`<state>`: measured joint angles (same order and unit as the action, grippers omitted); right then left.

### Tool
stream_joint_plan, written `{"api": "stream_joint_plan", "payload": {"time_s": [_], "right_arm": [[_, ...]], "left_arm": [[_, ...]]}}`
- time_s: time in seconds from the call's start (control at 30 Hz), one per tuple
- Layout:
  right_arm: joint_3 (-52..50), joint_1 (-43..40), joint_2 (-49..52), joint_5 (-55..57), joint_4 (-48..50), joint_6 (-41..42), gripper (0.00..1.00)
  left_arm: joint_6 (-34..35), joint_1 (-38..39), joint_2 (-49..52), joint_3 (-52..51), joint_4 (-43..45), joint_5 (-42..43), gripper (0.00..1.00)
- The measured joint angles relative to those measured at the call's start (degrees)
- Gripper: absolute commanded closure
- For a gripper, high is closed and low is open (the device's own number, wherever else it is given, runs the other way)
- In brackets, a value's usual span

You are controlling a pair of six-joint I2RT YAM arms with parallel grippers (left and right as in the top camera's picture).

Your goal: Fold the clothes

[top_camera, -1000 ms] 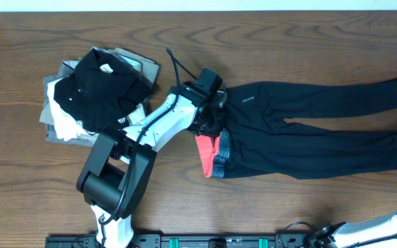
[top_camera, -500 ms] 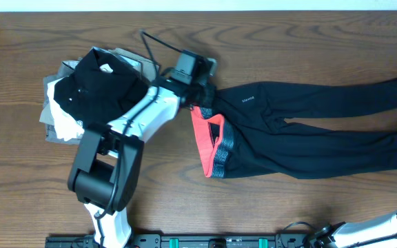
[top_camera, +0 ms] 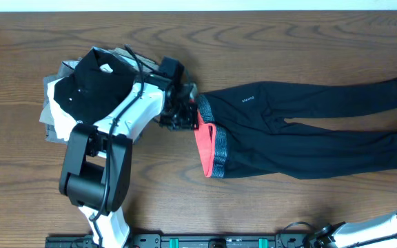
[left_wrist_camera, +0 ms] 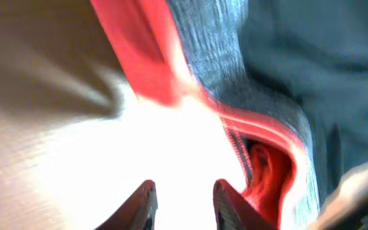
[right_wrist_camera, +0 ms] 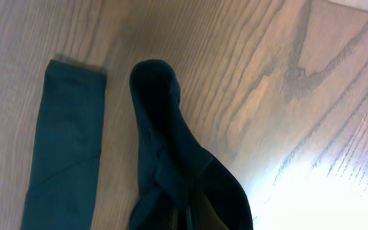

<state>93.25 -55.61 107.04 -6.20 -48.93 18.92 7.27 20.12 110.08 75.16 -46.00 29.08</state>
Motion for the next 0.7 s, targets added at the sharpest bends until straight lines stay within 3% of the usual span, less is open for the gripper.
{"api": "stream_joint_plan", "payload": {"time_s": [0.1,0.47,0.7], "right_arm": [[0.0,0.0,0.0,-0.02,0.0,0.0,0.98],[0.0,0.0,-0.02,-0.04,-0.59,0.0,0.98],[0.0,0.0,0.0,-0.55,-0.7,0.0,0.98]], "left_arm": [[-1.55,2.95,-0.7,-0.15,-0.87,0.22,0.68],[-3.04,11.04,0.15,-4.0,9.64,-11.37,0.67],[-3.06,11.02,1.68,-4.24,14.36,-5.68,0.67]]}}
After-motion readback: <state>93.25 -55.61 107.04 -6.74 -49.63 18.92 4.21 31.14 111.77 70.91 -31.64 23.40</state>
